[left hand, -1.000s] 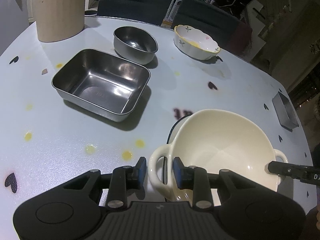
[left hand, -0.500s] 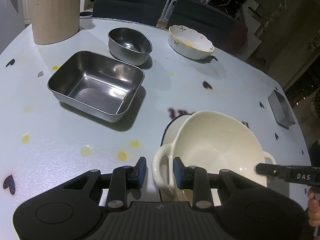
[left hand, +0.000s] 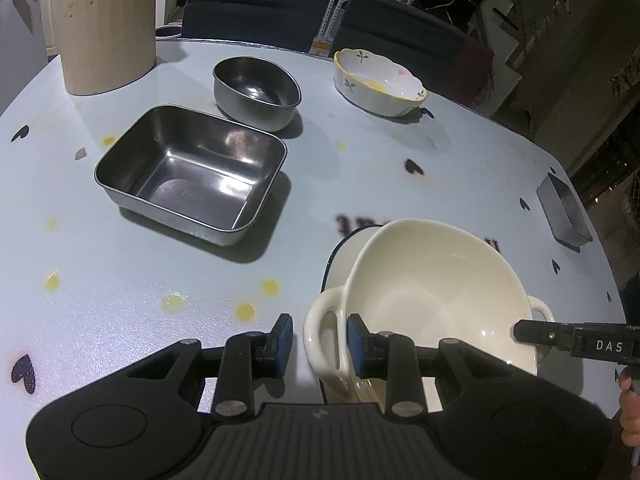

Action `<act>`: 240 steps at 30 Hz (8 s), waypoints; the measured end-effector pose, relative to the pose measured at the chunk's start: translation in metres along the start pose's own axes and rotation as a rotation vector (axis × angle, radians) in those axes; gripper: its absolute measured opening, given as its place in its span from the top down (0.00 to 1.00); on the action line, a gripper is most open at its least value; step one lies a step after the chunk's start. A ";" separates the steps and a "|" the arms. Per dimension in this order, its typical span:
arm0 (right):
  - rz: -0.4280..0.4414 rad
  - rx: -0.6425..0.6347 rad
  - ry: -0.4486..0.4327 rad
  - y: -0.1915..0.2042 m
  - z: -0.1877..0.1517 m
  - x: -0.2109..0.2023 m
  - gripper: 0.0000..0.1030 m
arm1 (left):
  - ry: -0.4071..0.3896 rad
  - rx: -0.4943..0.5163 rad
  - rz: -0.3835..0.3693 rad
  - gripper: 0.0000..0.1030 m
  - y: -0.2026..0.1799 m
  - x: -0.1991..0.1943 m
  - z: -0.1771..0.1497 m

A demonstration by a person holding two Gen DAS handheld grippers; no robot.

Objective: Organize plates and bowls
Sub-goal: 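Lower the cream bowl onto the white plate and open both grippers, then move both grippers to the yellow-rimmed floral bowl, then close both grippers on the rim of the floral bowl, then carry the floral bowl with both grippers over the cream bowl, then lower the floral bowl into the cream bowl and open both grippers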

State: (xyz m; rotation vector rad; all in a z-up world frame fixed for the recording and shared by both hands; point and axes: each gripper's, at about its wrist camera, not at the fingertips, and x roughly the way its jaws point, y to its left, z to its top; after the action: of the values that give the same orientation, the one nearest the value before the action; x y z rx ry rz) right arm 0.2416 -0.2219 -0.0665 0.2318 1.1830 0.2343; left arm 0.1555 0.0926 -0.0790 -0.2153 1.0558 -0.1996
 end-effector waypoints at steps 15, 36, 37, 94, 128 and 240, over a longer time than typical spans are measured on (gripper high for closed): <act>-0.007 -0.008 -0.009 0.001 -0.001 0.001 0.67 | 0.030 0.004 0.024 0.46 0.001 0.002 -0.002; -0.017 -0.083 -0.198 0.001 0.002 -0.031 0.00 | -0.177 0.000 0.007 0.00 -0.020 -0.045 0.003; -0.013 -0.080 -0.219 0.000 0.004 -0.036 0.00 | -0.189 0.003 0.010 0.00 -0.022 -0.049 0.006; 0.096 -0.067 -0.255 -0.036 0.290 0.127 0.85 | -0.146 -0.020 0.065 0.67 -0.031 0.189 0.273; 0.109 -0.086 -0.324 -0.030 0.212 0.015 0.93 | -0.222 0.030 0.004 0.92 -0.079 0.061 0.209; 0.136 0.041 -0.135 -0.012 0.049 -0.001 0.97 | 0.021 0.063 0.002 0.92 -0.043 0.009 -0.008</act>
State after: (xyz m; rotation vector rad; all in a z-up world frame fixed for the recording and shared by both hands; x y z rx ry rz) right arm 0.2875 -0.2366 -0.0514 0.3593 1.0399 0.3084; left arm 0.1501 0.0480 -0.0783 -0.1555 1.0688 -0.2339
